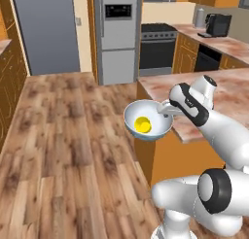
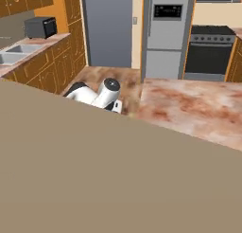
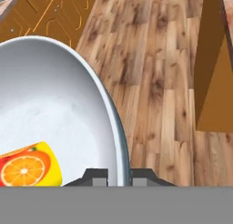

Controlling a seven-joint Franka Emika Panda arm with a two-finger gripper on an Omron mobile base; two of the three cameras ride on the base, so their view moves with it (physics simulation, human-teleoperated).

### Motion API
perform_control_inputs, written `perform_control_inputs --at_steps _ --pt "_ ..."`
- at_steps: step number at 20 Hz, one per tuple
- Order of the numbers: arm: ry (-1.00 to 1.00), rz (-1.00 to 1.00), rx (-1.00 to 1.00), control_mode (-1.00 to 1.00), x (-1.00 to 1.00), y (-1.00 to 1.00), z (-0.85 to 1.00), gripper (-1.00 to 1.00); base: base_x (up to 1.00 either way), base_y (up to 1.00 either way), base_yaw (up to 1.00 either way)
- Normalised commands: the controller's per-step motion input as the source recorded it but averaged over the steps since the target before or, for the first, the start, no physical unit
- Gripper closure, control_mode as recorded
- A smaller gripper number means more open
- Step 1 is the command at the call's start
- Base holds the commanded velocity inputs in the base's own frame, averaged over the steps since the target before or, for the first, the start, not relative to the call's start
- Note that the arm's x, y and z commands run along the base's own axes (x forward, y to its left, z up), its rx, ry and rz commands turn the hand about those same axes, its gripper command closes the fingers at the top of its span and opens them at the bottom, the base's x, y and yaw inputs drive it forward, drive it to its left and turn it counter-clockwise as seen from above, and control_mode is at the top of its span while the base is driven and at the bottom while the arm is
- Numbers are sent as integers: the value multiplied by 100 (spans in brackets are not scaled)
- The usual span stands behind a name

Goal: Place the cup inside the bowl on the dining table and move the bowl to any counter.

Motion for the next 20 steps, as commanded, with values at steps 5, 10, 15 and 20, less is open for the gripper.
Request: perform_control_inputs --at_steps 5,10,15,20 --pt "0 0 0 100 0 0 0 100 21 91 -8" --pt "0 0 0 100 0 0 0 100 41 70 -9" --pt "0 0 0 100 0 0 0 100 69 29 -3" --pt "0 0 0 100 0 0 0 100 83 0 0"
